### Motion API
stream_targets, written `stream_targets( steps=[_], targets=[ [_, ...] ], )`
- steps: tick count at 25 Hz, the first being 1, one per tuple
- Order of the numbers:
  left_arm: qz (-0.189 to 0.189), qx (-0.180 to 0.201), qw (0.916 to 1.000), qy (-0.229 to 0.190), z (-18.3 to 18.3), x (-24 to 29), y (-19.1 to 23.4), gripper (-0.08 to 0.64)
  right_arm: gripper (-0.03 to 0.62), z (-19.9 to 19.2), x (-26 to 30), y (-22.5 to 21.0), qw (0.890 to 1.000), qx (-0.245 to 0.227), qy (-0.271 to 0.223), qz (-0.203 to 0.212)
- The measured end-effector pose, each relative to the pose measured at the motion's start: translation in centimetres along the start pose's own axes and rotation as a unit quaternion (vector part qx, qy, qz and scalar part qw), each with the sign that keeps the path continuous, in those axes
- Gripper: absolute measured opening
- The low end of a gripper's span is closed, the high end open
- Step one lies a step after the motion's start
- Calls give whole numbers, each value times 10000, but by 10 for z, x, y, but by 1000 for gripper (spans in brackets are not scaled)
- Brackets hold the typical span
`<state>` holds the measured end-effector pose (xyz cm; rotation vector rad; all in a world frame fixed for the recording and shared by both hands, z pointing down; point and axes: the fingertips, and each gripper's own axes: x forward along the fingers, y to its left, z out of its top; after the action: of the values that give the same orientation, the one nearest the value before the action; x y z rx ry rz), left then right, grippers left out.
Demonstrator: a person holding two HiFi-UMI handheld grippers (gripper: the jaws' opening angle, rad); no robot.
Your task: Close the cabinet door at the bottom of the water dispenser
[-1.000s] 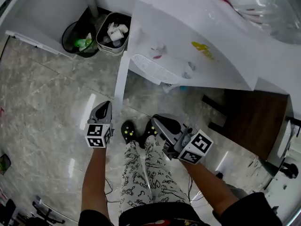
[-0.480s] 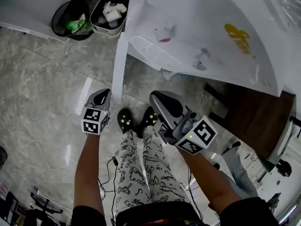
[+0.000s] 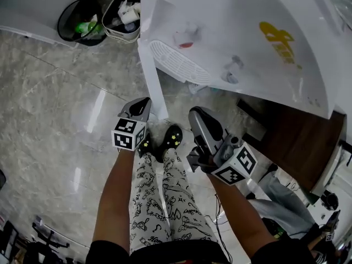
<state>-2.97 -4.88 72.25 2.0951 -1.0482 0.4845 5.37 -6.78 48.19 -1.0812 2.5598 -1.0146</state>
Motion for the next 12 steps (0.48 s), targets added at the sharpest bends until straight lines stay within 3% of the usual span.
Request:
stream_targets(
  steps=[6,12],
  targets=[
    [-118,-115,9999,9,13,44,-27,-2,17,7,-8,1,9998,40,-108,150],
    [-218,-302,9987,-334,50,71,-36,-2,17,19,-18,3,9995,-160,-47,267]
  ],
)
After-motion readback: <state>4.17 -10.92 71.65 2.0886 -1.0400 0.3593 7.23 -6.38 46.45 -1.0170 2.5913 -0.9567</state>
